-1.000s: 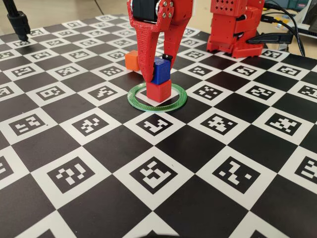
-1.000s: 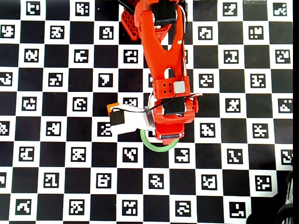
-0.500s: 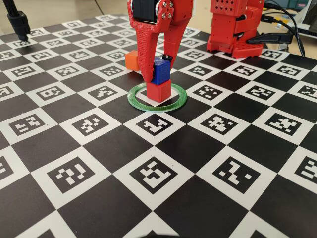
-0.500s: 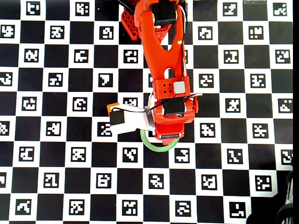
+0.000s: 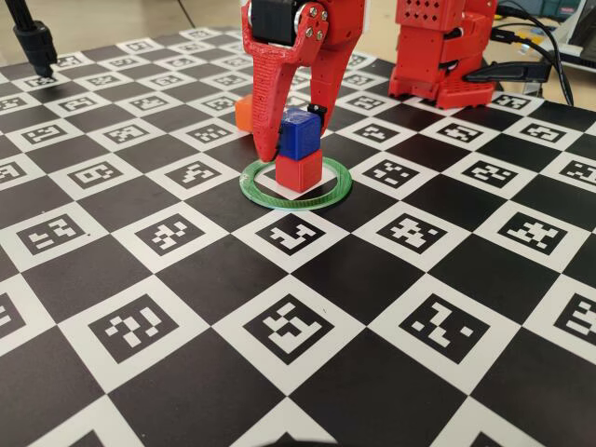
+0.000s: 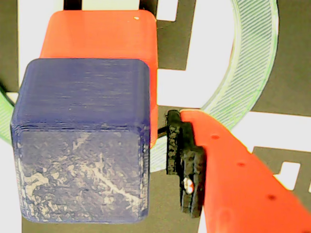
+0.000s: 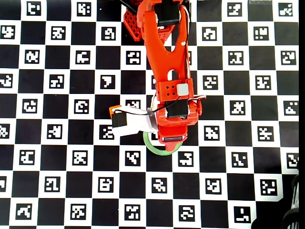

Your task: Grab the red cube then put it in the green circle then put the blue cube on top and finally the orange cube on top

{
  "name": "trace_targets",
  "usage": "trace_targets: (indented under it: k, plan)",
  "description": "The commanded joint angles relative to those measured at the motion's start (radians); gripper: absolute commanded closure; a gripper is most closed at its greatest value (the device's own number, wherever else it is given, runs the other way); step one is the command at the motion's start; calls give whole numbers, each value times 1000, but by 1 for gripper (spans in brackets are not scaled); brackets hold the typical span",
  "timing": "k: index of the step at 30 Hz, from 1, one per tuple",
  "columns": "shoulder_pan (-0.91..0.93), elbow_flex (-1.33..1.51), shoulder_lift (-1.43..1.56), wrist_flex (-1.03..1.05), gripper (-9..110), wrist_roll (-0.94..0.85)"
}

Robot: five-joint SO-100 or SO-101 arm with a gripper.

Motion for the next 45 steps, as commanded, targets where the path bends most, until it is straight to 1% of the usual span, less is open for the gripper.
trace_targets:
  k: [1,6,15,37,45]
  plan:
    - [0,-12,28,8,59,-2]
    - [-5,-9,32,9,54,2]
    - [-8,-14,69,48,50,-5]
    - [-5,-95,278,256,49,-9]
    - [25,-94,359,334,49,-57]
